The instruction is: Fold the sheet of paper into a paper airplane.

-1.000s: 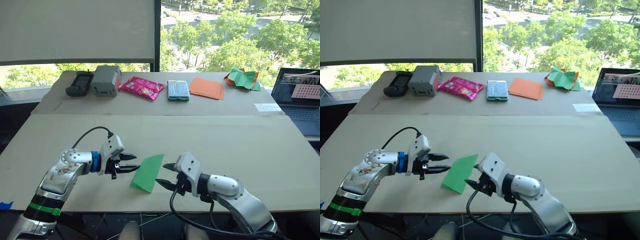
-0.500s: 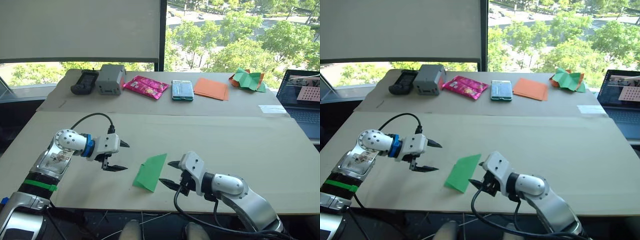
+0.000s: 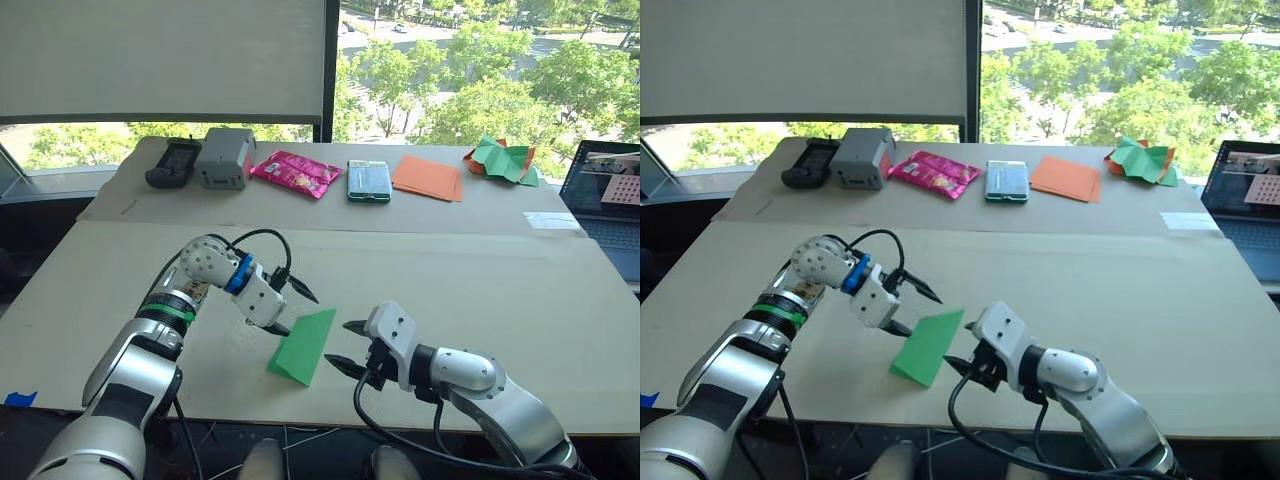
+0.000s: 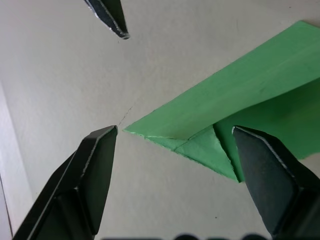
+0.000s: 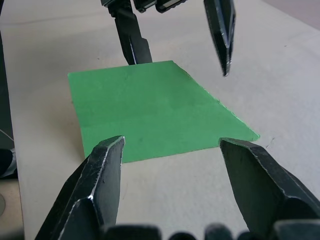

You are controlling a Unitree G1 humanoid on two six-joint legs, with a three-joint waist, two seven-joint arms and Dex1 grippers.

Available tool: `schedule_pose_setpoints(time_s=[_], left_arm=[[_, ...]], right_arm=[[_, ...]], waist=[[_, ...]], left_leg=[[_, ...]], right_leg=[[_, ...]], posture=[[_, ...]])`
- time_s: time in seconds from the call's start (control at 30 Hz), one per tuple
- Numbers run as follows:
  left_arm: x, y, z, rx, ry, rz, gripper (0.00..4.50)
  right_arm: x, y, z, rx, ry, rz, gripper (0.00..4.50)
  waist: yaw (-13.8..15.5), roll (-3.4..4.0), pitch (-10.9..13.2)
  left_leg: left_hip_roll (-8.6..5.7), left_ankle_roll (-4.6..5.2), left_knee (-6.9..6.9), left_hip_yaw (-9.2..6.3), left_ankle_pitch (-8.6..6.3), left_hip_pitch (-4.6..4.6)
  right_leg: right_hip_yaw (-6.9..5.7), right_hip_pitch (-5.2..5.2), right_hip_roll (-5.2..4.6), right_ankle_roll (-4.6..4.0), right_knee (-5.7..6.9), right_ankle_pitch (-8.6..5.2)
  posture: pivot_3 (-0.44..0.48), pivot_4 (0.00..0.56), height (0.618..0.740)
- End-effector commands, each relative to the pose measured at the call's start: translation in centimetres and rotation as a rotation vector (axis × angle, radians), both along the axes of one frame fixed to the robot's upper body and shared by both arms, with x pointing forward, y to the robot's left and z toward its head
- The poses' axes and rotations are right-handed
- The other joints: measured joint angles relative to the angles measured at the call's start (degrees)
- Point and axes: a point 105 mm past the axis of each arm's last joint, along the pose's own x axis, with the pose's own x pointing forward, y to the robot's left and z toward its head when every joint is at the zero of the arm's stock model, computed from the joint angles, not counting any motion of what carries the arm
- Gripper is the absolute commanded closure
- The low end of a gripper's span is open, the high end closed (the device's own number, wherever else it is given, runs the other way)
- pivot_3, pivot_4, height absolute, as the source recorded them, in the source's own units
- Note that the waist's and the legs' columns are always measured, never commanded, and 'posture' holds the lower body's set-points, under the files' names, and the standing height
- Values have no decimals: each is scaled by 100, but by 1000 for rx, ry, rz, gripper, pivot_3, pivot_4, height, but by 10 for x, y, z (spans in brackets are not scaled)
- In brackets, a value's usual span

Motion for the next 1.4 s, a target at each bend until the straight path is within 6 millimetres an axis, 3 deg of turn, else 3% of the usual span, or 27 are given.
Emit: schedule_pose_setpoints(time_s=[0.03,0.23,0.27,0.47,0.67,0.87,1.0,1.1,1.2,1.27,1.4], left_arm=[[5,-1,12,8,-72,-40,2176],[4,-2,10,6,-86,-50,4306],[3,0,9,8,-84,-49,4477],[2,7,2,20,-78,-17,4477],[10,27,-1,-15,61,343,4477],[-22,16,15,-45,243,593,4477],[-17,9,18,-76,363,943,4477],[-17,8,12,-68,332,1045,4477],[-13,16,-11,-23,293,1145,4477],[-13,14,-15,-32,300,1165,4477],[-16,3,-15,-62,333,1149,3329]], right_arm=[[-3,3,12,25,-43,-1,1148],[-2,4,12,26,-41,-6,1148],[-2,4,12,27,-40,-6,1148],[2,2,11,22,-46,-12,1148],[11,-29,34,32,-99,-63,1148],[16,-38,59,115,-139,-71,1148],[19,-39,45,39,-134,-58,1148],[17,-33,42,19,-141,-34,1148],[17,-25,39,-27,-169,5,1148],[17,-21,38,-42,-180,15,1148],[17,-13,34,-65,-197,48,1148]], waist=[[0,-1,1],[25,-1,1],[26,-1,1],[13,-1,1],[-70,6,2],[-109,5,5],[-99,5,8],[-134,1,12],[-184,3,12],[-192,-1,15],[-173,-2,15]], left_leg=[[0,0,1,0,0,-1],[1,-3,5,-1,-2,7],[1,-3,5,-1,-2,5],[2,0,4,-1,0,6],[2,2,3,-2,1,12],[8,0,-25,-11,0,24],[5,-41,-21,-10,-26,29],[2,-43,-14,-12,-27,27],[1,-43,-15,-18,-27,32],[0,-42,-16,-20,-26,37],[-1,-41,-16,-22,-25,33]], right_leg=[[0,1,0,0,-1,0],[-1,10,0,0,-3,-1],[-1,10,0,-1,-3,-1],[-1,20,0,0,0,0],[2,29,1,0,0,0],[6,33,13,-3,8,-1],[6,29,14,-6,-1,-4],[8,25,13,-7,-7,-5],[7,19,14,-7,-7,-5],[6,20,14,-7,-4,-5],[6,21,15,-7,-5,-5]], posture=[[0,150,706],[0,150,706],[0,150,706],[0,150,706],[0,150,706],[0,150,706],[0,150,706],[0,150,706],[0,150,706],[0,150,706],[0,150,706]])
